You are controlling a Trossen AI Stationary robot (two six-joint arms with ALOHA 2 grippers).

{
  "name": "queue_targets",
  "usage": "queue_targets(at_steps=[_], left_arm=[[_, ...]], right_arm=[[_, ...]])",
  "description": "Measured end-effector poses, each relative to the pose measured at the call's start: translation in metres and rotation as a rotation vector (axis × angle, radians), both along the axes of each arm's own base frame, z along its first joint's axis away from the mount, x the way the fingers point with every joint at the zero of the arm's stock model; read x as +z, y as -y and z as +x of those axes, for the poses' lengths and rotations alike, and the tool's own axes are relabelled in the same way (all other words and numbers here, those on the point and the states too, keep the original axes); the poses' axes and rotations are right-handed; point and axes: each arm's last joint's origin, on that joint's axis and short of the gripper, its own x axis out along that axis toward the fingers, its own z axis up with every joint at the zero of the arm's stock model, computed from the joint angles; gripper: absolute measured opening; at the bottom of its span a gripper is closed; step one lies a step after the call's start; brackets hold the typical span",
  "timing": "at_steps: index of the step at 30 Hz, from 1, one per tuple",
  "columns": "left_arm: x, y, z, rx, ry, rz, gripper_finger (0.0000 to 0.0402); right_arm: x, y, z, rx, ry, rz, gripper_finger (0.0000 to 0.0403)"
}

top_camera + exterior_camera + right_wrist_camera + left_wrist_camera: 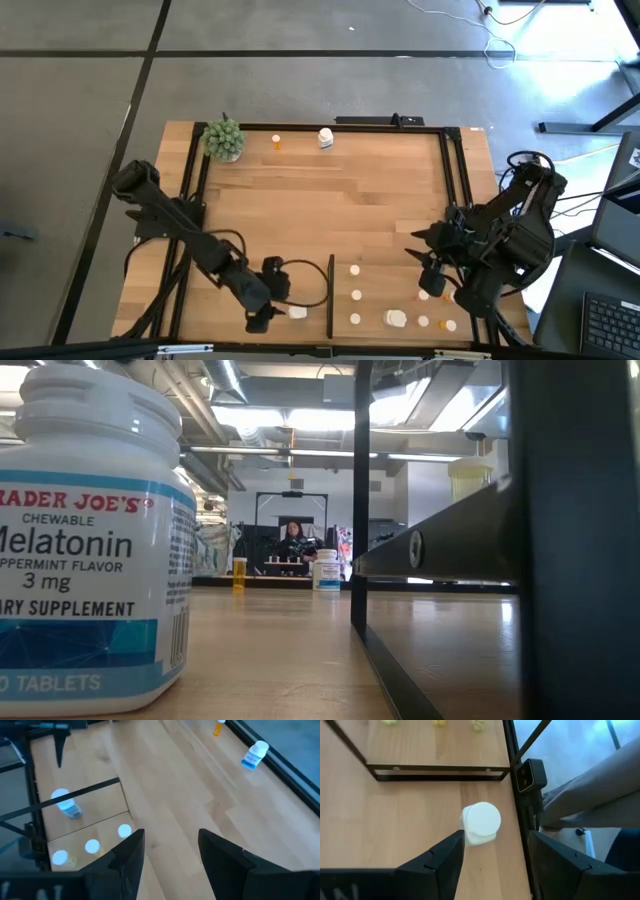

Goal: Pick and place medicine bottles onto shelf by color
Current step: Put the bottom supplement bottle on the shelf aligned with the other supplement bottle

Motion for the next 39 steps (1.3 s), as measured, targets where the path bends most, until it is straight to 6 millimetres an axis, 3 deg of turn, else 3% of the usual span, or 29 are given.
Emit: queue_targets(at_steps=[10, 39], left_arm=[[-0.041, 0.018, 0.022, 0.023, -0.027, 0.002, 0.0214], [-0.067, 0.024, 0.03, 0.056, -0.079, 0.003, 0.0214]], right_arm=[[0.0, 0.007, 0.007, 0.002, -0.024, -0.037, 0.0188], [-0.001, 0.005, 0.008, 0.029, -0.04, -0.022, 0.0188]])
